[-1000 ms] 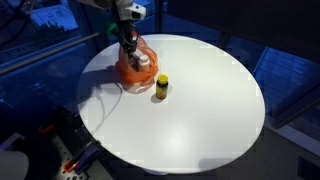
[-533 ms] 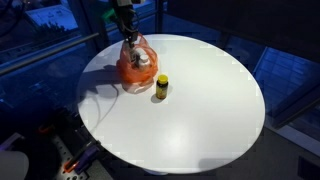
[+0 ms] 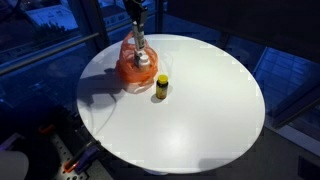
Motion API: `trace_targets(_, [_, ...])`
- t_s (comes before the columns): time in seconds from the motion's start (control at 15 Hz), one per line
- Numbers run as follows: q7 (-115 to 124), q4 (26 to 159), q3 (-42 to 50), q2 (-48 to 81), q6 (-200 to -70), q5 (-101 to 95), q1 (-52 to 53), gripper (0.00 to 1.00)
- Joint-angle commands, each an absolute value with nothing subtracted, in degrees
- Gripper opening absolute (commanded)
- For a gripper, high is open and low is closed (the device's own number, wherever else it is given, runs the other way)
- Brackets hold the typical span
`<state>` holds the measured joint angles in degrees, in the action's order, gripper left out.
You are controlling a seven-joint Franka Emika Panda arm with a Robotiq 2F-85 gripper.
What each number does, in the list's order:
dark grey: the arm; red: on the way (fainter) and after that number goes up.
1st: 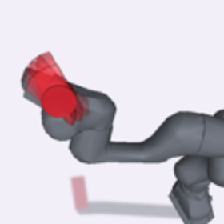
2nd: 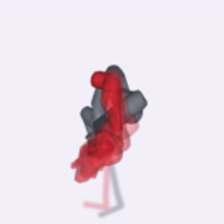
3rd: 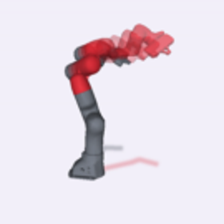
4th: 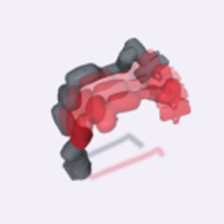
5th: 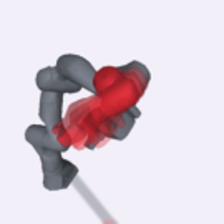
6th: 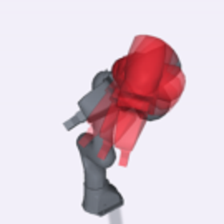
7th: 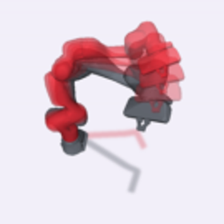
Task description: Remove the roll on stick from the plastic bag and put it on the table
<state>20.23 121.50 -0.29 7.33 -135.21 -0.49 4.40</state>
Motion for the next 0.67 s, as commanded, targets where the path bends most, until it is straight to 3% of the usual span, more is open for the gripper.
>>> trace_targets(0.0, [22.5,117.4,1.4,7.8,-131.7,-2.1,2.8,0.11])
trace_targets(0.6, [25.6,114.0,6.1,13.6,-132.3,-4.2,-0.6,0.11])
